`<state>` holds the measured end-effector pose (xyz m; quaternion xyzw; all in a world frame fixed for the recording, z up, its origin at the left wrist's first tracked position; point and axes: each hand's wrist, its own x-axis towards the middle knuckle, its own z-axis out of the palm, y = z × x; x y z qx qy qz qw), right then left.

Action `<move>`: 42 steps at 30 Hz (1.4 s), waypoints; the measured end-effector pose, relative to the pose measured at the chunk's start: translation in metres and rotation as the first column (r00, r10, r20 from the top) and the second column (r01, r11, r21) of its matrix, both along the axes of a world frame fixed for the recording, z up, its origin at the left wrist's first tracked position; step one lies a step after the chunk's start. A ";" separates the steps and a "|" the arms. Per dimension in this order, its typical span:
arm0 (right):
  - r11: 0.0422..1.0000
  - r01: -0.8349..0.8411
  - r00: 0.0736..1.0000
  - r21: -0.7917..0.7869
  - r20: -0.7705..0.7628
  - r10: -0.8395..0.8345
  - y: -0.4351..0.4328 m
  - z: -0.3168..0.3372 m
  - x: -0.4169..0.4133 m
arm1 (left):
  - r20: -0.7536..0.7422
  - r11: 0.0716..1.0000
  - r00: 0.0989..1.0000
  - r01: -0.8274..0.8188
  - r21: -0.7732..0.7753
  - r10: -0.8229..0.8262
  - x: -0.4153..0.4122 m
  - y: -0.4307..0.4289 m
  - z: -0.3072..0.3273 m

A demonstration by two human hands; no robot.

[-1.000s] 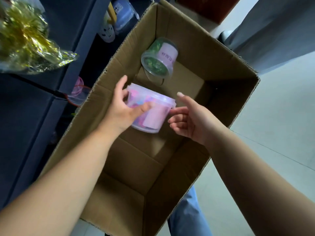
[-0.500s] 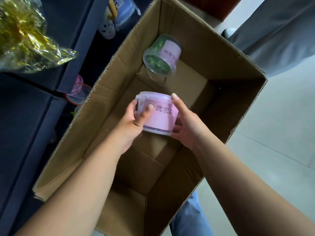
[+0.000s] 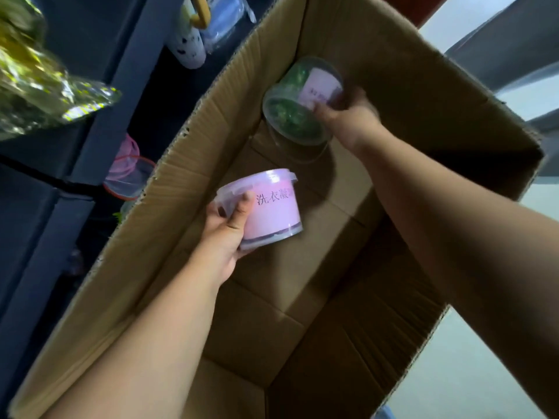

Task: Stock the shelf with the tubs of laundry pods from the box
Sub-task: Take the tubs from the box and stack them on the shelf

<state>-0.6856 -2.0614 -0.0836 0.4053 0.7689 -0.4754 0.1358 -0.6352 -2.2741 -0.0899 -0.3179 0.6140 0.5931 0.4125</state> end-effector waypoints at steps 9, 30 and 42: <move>0.845 0.384 0.921 -0.373 0.083 -0.382 -0.033 0.003 0.044 | -0.011 0.974 0.996 -0.086 -0.208 0.085 0.036 -0.042 -0.023; 0.865 0.170 0.983 -0.472 0.137 -0.118 -0.010 -0.022 0.063 | 0.037 0.973 0.995 0.095 -0.212 -0.089 0.040 -0.058 -0.035; 0.696 0.246 0.967 -0.674 0.224 -0.125 -0.048 0.028 0.174 | 0.046 1.000 0.999 0.017 -0.022 -0.016 0.048 -0.042 0.041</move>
